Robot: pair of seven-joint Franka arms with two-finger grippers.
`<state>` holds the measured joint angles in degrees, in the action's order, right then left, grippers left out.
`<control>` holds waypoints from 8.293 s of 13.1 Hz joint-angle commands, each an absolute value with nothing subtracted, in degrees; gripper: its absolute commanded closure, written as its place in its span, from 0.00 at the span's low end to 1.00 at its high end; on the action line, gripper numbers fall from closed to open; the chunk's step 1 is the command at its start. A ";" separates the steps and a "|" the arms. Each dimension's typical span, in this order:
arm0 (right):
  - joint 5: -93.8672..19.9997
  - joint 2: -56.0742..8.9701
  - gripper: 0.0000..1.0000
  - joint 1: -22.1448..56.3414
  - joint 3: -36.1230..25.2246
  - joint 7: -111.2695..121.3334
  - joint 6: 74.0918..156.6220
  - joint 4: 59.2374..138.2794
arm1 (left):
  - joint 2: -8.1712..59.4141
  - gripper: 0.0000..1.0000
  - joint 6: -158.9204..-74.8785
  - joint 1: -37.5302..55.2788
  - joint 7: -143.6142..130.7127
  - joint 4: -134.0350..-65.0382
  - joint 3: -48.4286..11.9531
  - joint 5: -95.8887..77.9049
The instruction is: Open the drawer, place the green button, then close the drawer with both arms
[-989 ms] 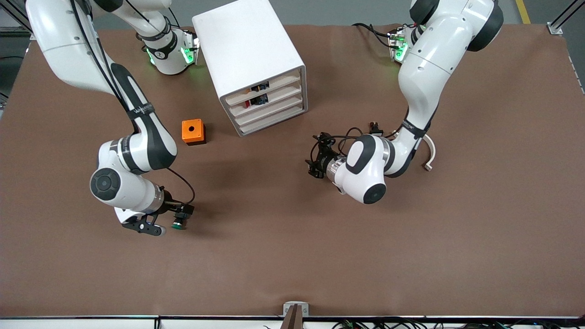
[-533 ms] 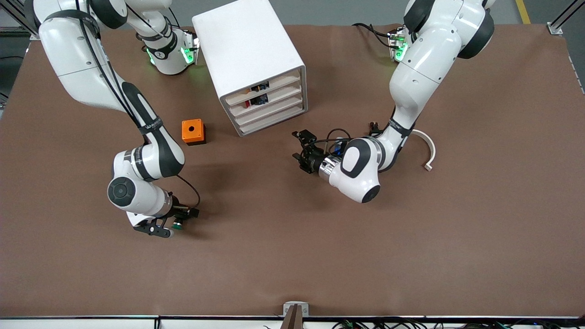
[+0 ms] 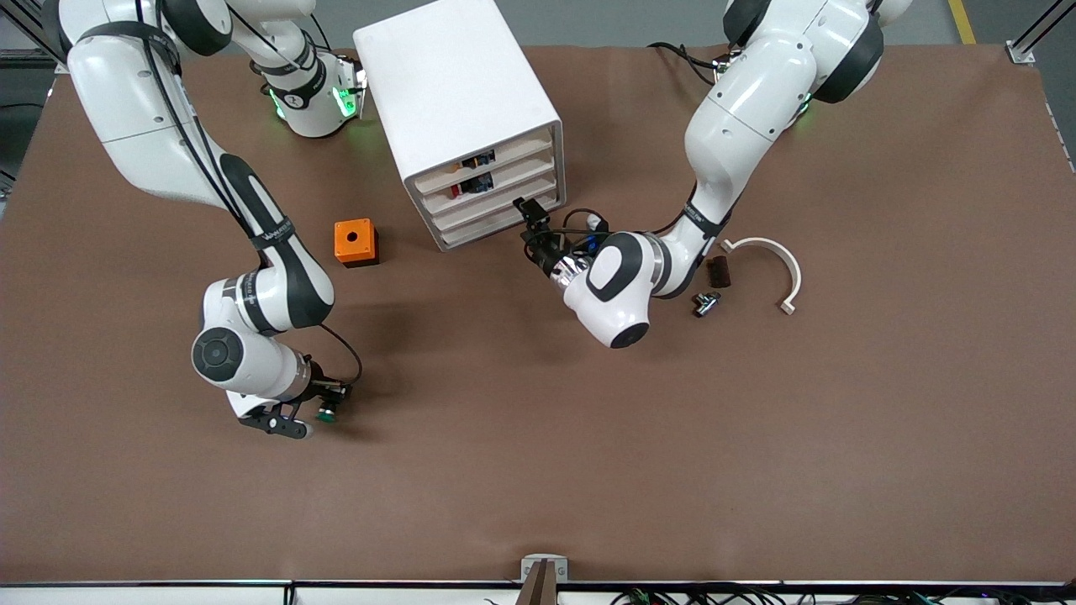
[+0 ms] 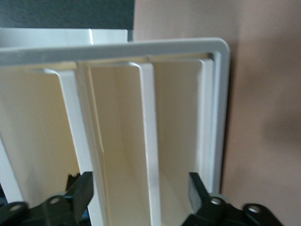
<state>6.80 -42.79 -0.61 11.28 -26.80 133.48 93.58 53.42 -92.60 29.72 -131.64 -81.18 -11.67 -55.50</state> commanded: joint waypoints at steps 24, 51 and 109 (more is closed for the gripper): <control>-3.25 -25.58 0.95 2.99 31.62 -91.98 97.53 87.69 | 59.06 0.99 -91.93 26.64 -107.77 -76.03 -2.38 -56.60; 15.82 -32.61 0.00 13.28 32.78 -123.01 120.27 90.72 | 39.57 0.01 -81.39 13.97 -101.19 -72.42 -2.99 -21.38; -0.35 0.79 0.00 -0.18 -2.29 2.11 90.70 87.72 | 40.01 0.01 -115.85 41.25 -69.00 -78.57 -7.12 -10.99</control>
